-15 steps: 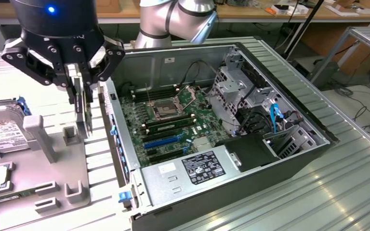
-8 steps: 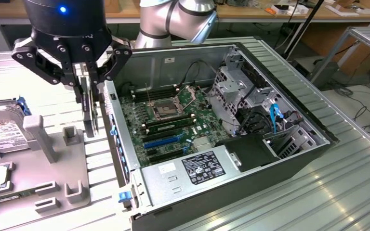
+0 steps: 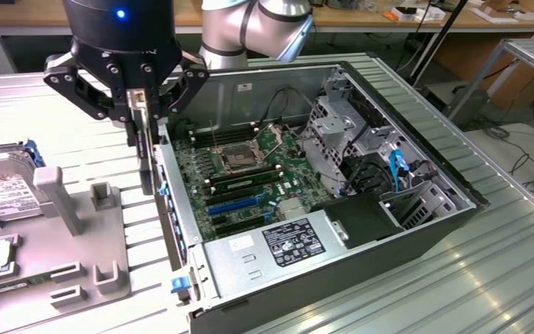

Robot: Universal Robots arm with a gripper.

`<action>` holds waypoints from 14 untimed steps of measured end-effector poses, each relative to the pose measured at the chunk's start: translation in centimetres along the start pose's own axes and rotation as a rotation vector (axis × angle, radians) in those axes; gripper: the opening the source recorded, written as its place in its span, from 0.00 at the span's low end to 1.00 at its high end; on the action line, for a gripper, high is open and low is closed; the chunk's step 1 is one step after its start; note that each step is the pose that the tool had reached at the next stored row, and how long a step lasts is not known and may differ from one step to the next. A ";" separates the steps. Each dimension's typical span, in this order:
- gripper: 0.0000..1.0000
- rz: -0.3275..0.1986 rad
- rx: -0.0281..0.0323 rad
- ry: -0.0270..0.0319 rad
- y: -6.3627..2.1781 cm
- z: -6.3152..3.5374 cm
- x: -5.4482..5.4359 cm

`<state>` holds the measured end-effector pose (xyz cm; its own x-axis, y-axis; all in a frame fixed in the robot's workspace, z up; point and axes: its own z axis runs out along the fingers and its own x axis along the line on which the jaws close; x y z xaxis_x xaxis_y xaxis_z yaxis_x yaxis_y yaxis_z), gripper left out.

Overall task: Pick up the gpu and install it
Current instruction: 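Pick up the gpu and move the gpu toward the slot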

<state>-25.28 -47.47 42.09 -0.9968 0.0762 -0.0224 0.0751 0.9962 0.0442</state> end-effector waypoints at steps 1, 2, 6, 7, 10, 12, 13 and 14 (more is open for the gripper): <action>0.27 0.000 0.0000 0.0000 0.02 0.01 -0.3; 0.27 0.000 0.0001 0.0001 0.04 0.01 -0.5; 0.27 0.000 0.0001 0.0000 0.08 0.02 -1.1; 0.27 0.000 0.0000 0.0001 0.09 0.03 -1.2; 0.27 0.000 0.0001 0.0000 0.12 0.04 -1.6; 0.27 0.000 0.0000 0.0000 0.16 0.05 -2.1; 0.27 0.000 0.0001 0.0000 0.18 0.06 -2.3; 0.27 0.000 0.0000 0.0000 0.20 0.07 -2.6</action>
<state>-22.67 -47.47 42.09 -0.9968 0.0763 -0.0224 0.0752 0.9962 0.0442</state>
